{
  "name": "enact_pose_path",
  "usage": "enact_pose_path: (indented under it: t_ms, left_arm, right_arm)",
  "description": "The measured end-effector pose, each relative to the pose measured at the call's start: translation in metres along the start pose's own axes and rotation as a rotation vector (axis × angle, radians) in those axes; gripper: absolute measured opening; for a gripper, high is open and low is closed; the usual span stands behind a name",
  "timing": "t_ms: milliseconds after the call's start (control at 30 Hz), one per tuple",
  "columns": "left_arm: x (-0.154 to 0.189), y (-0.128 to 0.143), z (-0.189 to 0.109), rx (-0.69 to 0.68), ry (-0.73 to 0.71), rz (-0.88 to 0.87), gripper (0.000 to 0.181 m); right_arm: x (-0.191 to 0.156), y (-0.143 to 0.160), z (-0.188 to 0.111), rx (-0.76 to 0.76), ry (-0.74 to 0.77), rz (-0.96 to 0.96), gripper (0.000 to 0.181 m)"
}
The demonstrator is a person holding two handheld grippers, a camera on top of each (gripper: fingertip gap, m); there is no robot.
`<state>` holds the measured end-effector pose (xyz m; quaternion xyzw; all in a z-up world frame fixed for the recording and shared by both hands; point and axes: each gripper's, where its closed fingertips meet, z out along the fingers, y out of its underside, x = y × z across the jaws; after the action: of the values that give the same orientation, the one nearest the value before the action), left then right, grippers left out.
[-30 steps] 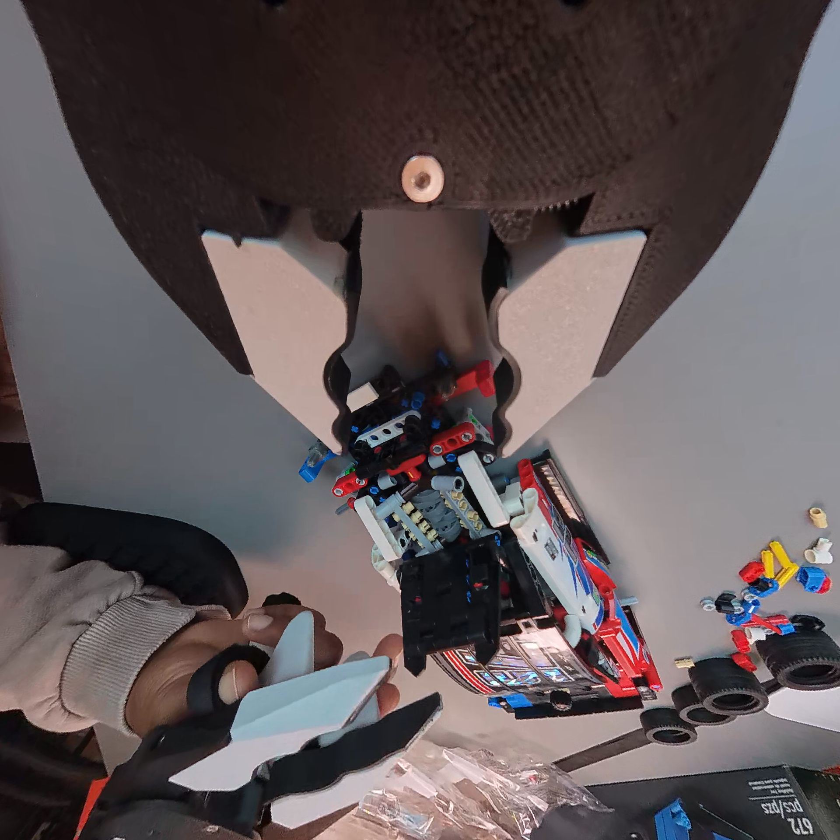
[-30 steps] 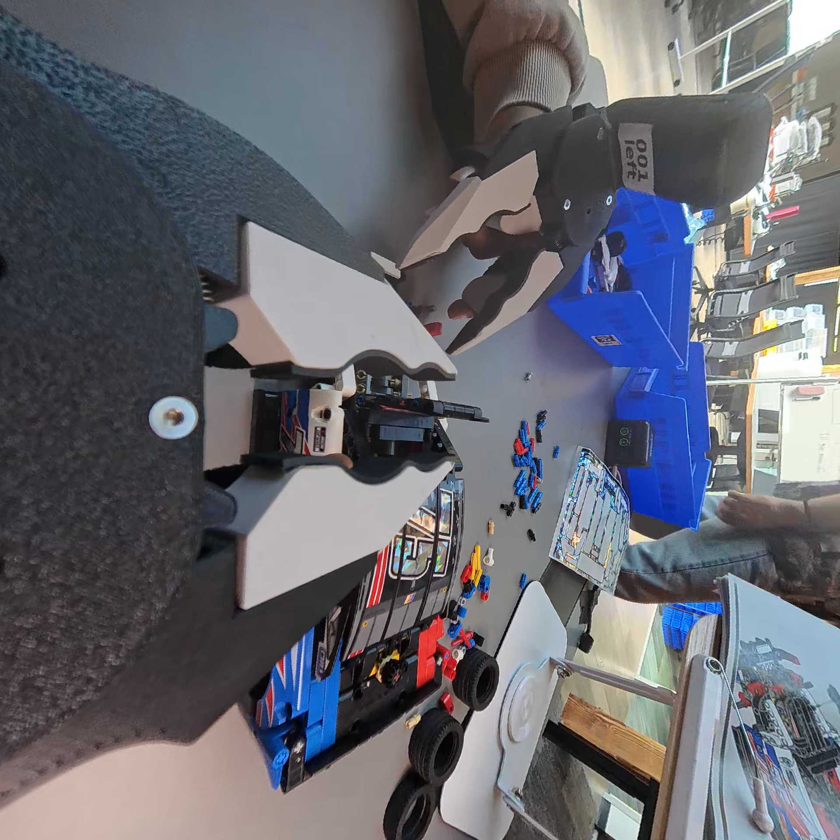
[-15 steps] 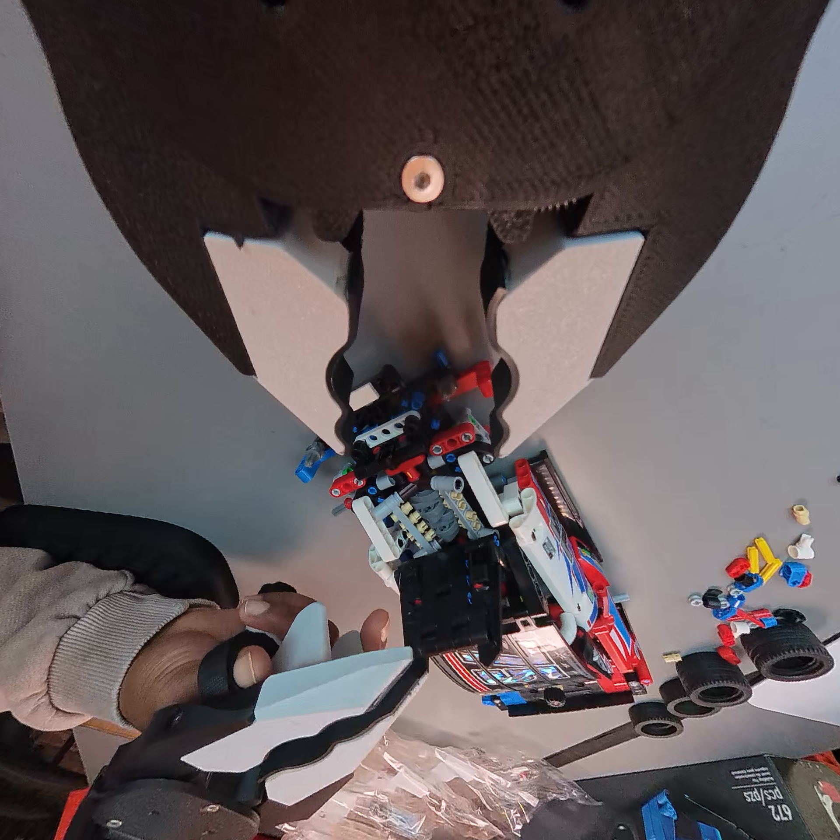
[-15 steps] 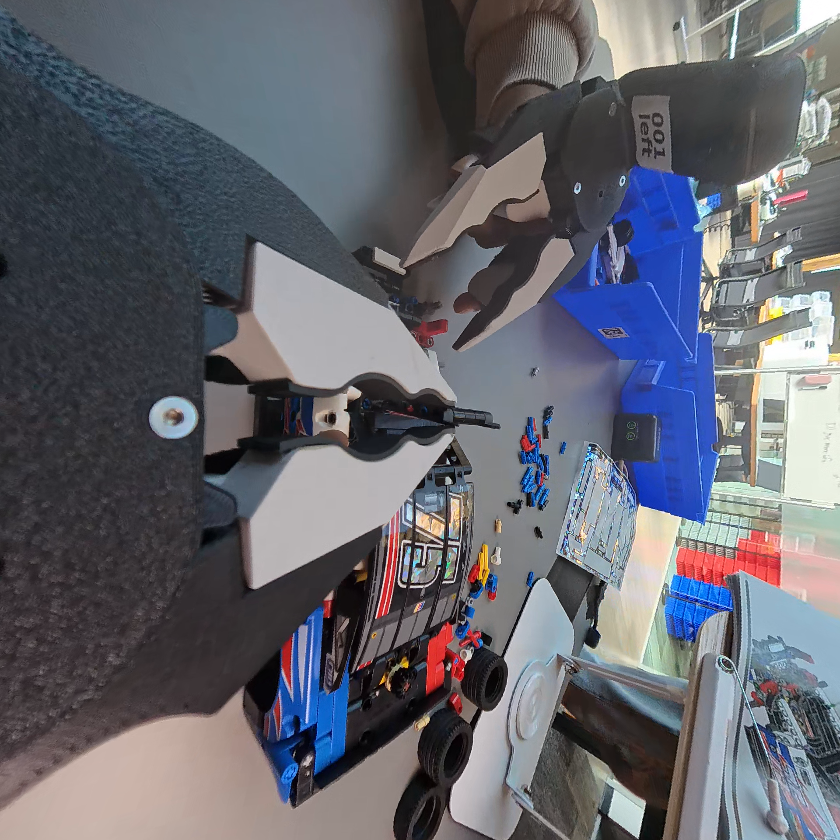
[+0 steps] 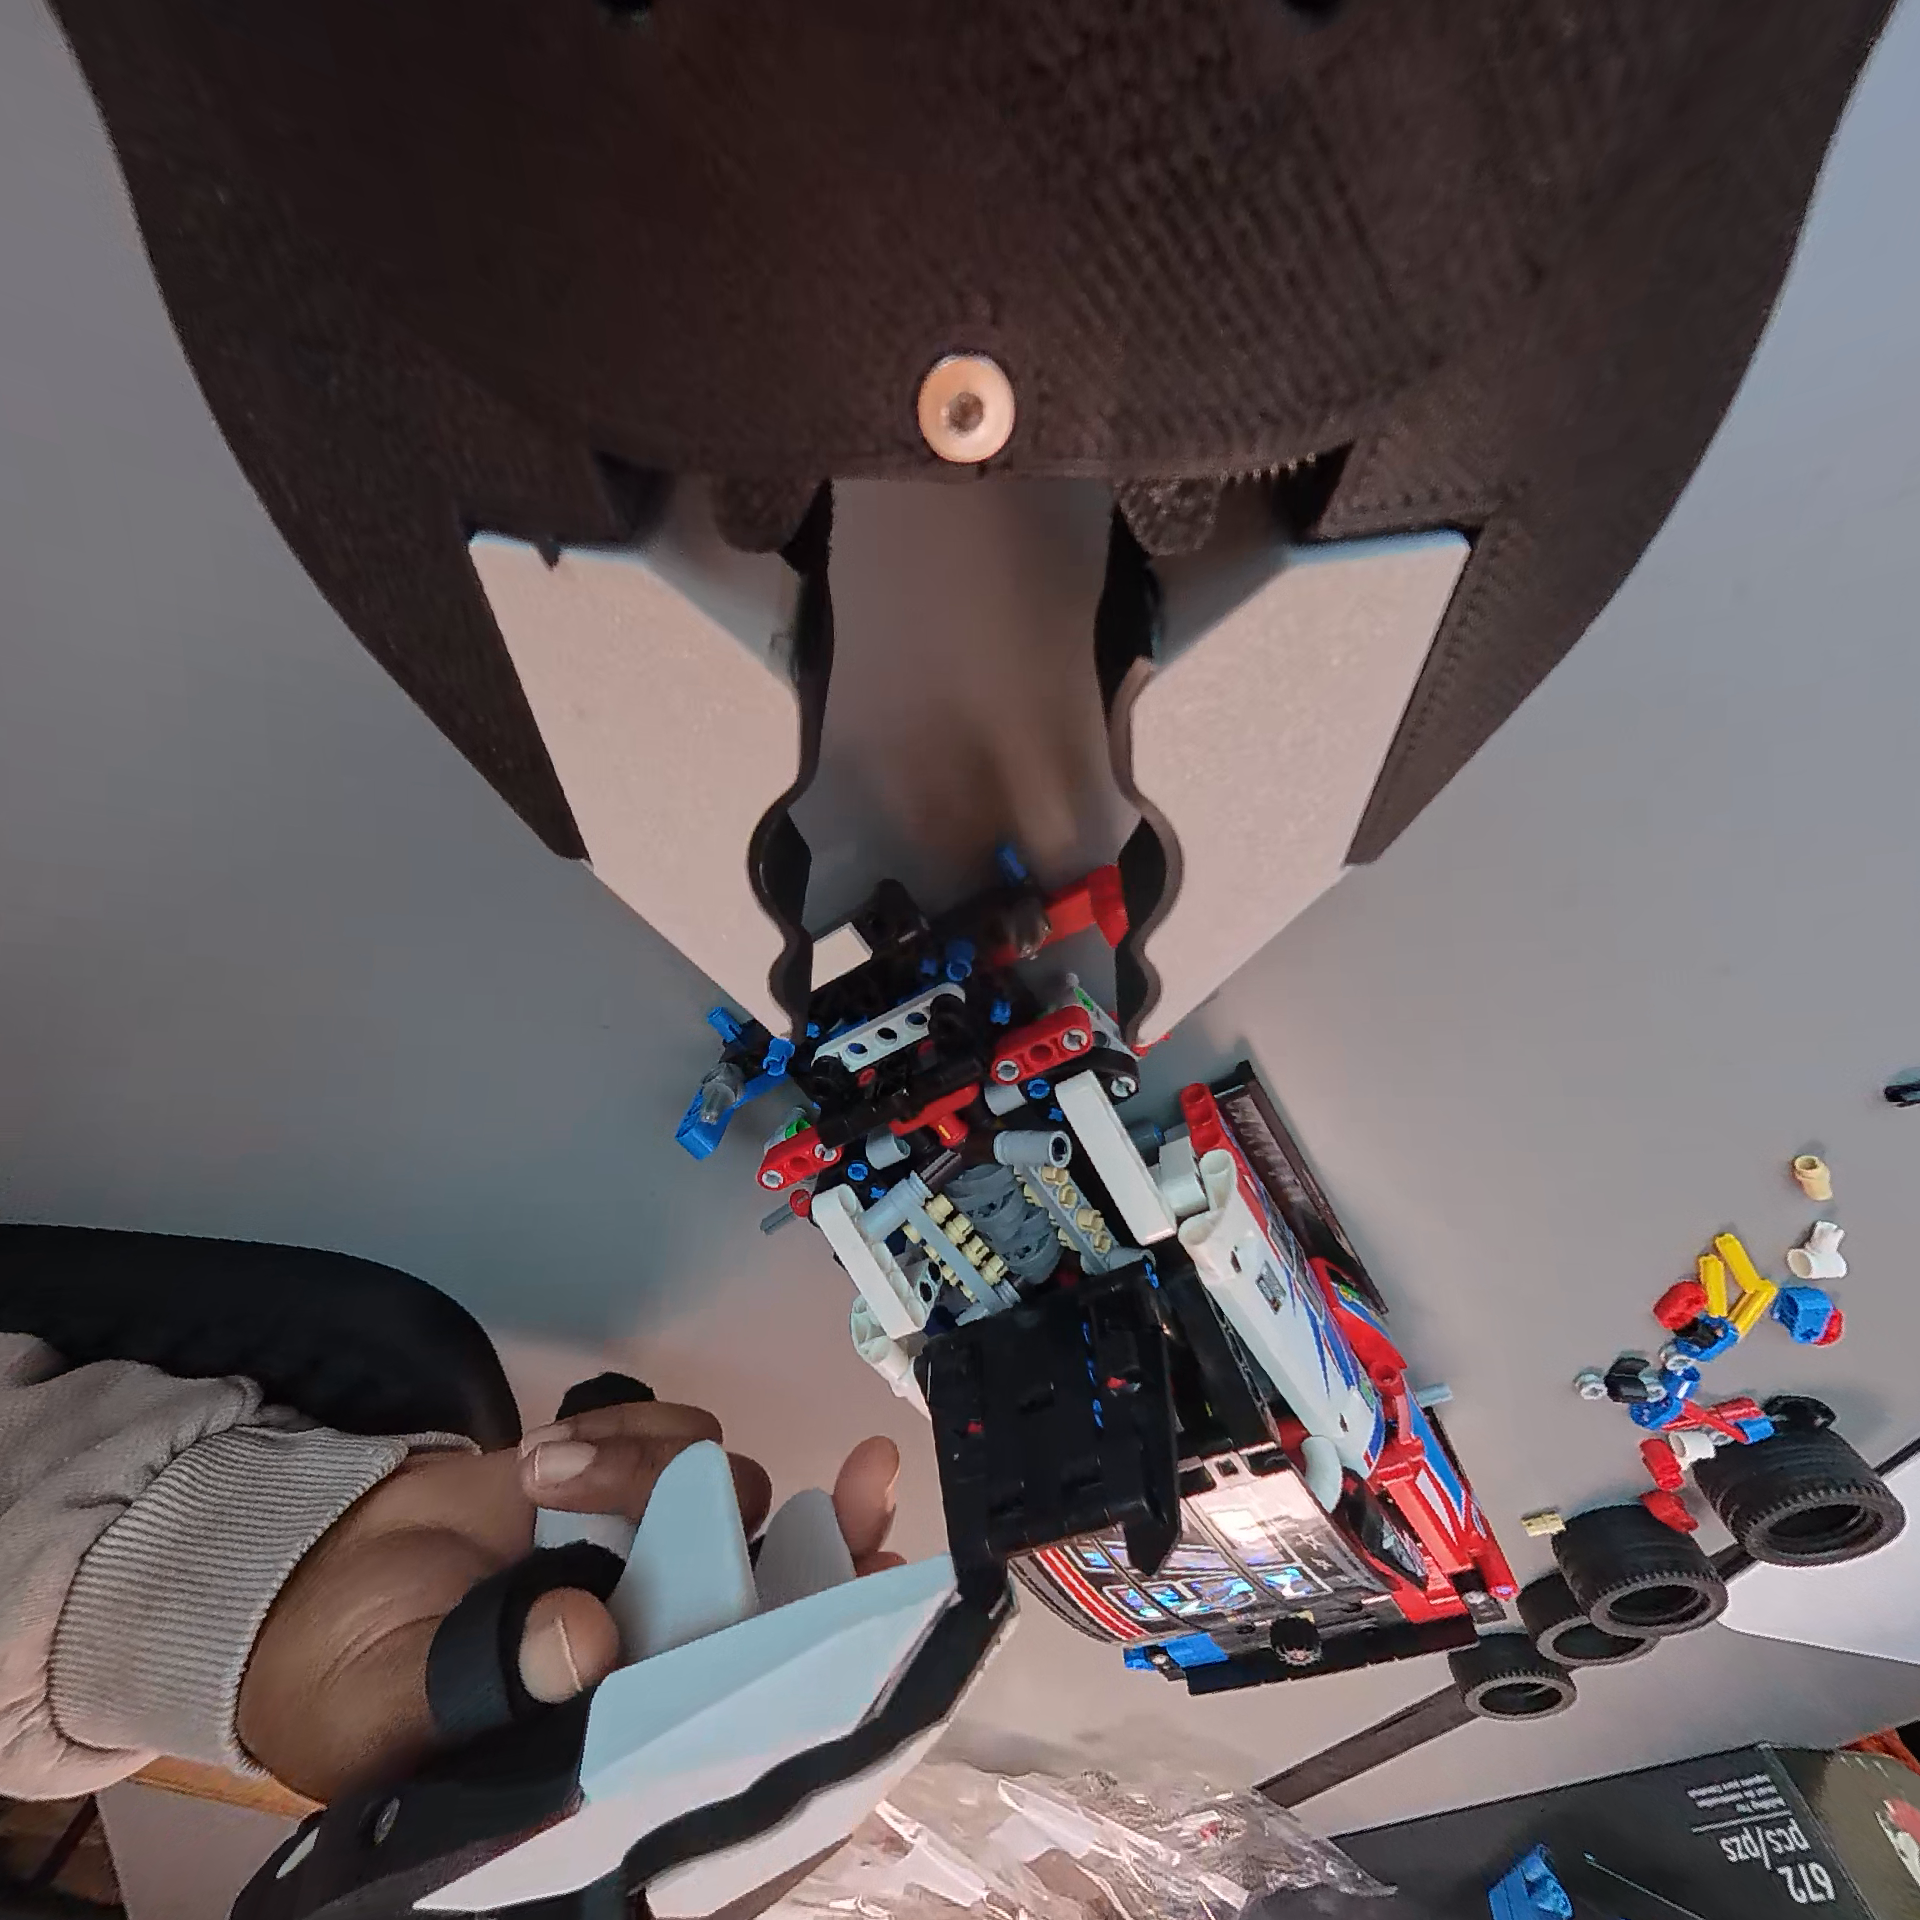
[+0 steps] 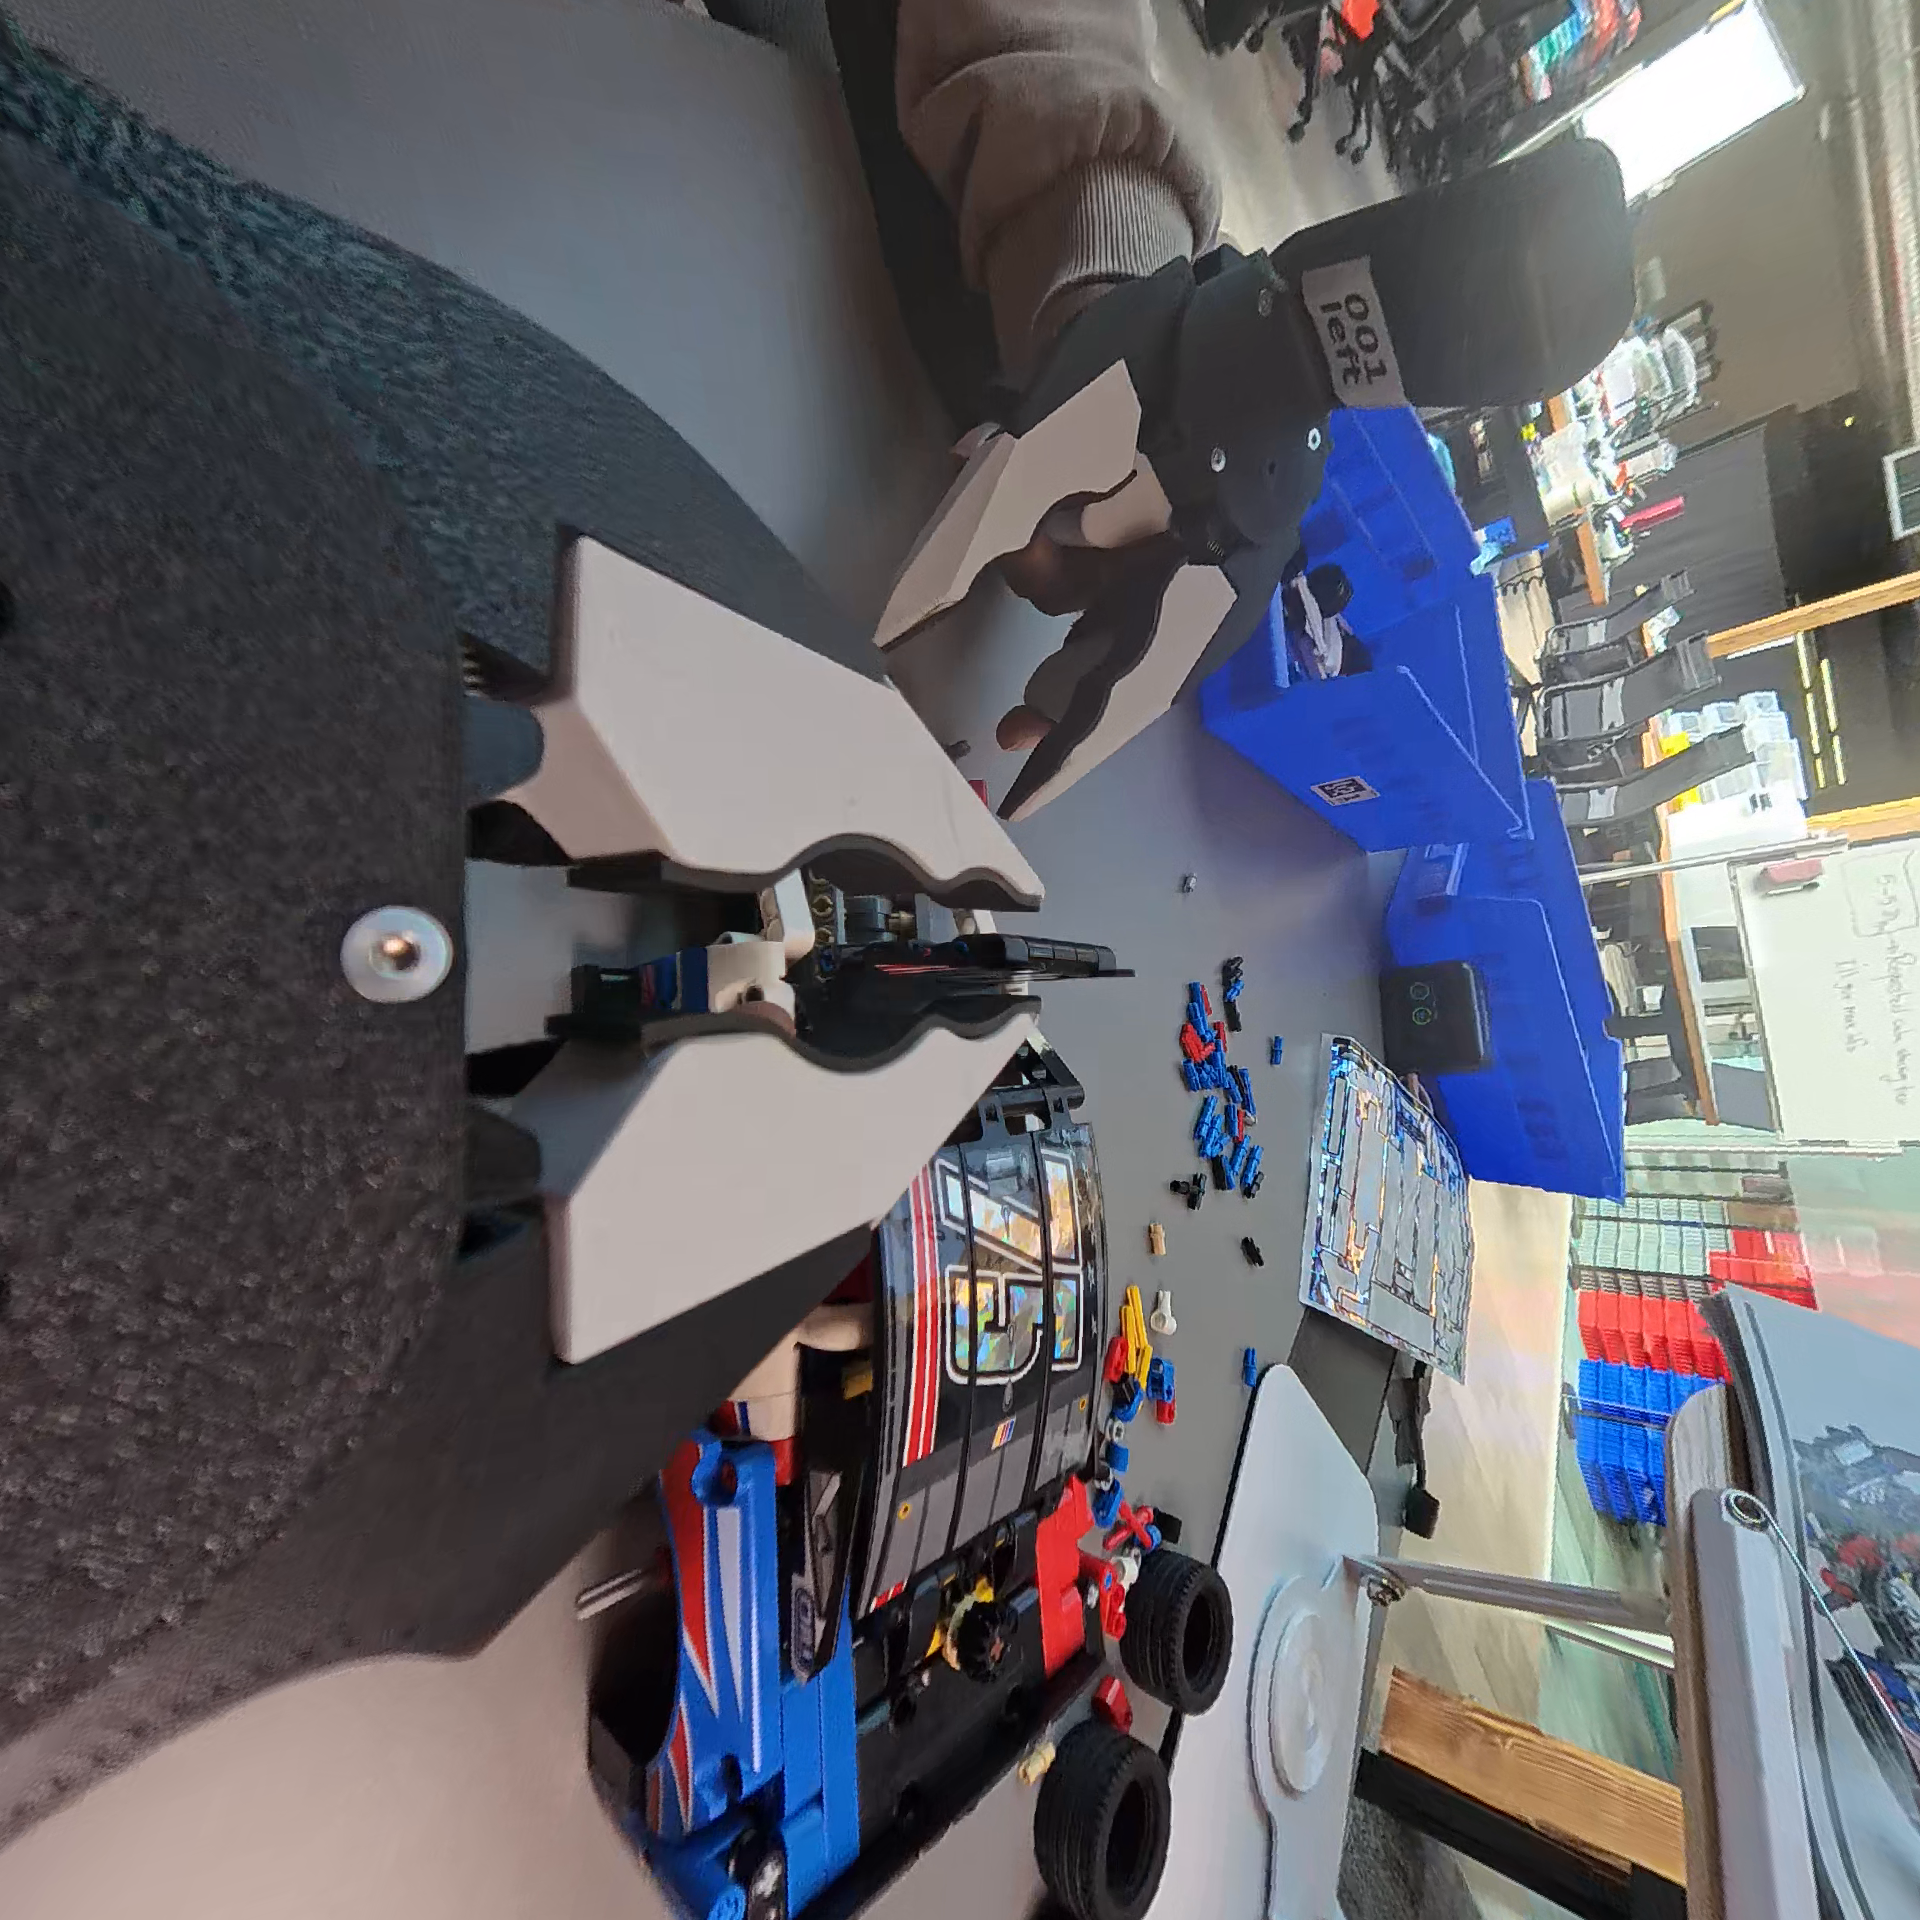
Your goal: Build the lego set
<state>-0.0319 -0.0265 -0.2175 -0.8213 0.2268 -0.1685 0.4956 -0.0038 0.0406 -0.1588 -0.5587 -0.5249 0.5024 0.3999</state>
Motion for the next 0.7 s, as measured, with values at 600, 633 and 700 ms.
enact_pose_path:
  t_ms: [600,633,700]
  left_arm:
    - [-0.006,0.004,-0.002,-0.022,-0.030,0.011,0.057]
    - [-0.006,0.004,-0.002,-0.022,-0.029,0.010,0.057]
    - [-0.005,0.005,-0.001,-0.027,-0.025,0.010,0.057]
  right_arm:
    - [-0.034,0.025,0.006,-0.153,-0.072,-0.394,0.010]
    - [-0.039,0.030,0.007,-0.181,-0.085,-0.433,0.013]
    - [-0.047,0.043,0.008,-0.257,-0.123,-0.463,0.021]
